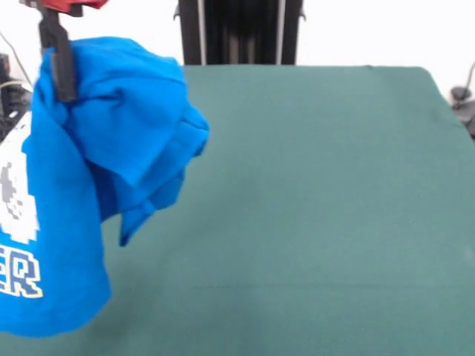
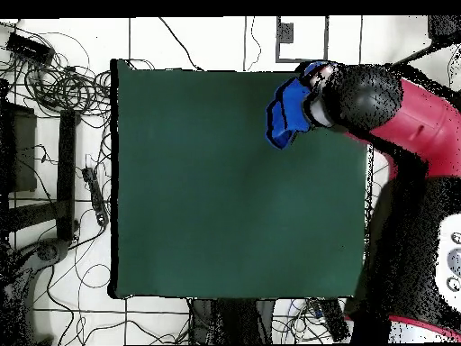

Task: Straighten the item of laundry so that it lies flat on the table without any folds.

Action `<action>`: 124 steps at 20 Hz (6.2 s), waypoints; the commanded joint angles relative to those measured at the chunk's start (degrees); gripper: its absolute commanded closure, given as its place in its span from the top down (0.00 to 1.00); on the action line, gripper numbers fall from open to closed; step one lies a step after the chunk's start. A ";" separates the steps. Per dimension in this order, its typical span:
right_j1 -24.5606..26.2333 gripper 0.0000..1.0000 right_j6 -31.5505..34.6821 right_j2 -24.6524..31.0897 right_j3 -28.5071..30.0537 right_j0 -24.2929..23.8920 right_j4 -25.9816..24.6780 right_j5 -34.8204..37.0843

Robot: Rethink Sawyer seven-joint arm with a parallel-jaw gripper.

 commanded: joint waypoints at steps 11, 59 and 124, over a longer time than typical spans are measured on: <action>10.16 0.00 34.41 -7.25 -13.76 10.78 7.81 9.07; 5.56 0.00 27.14 1.99 18.73 7.40 5.47 -40.11; 6.75 0.00 27.11 -4.90 32.23 14.94 14.25 -46.38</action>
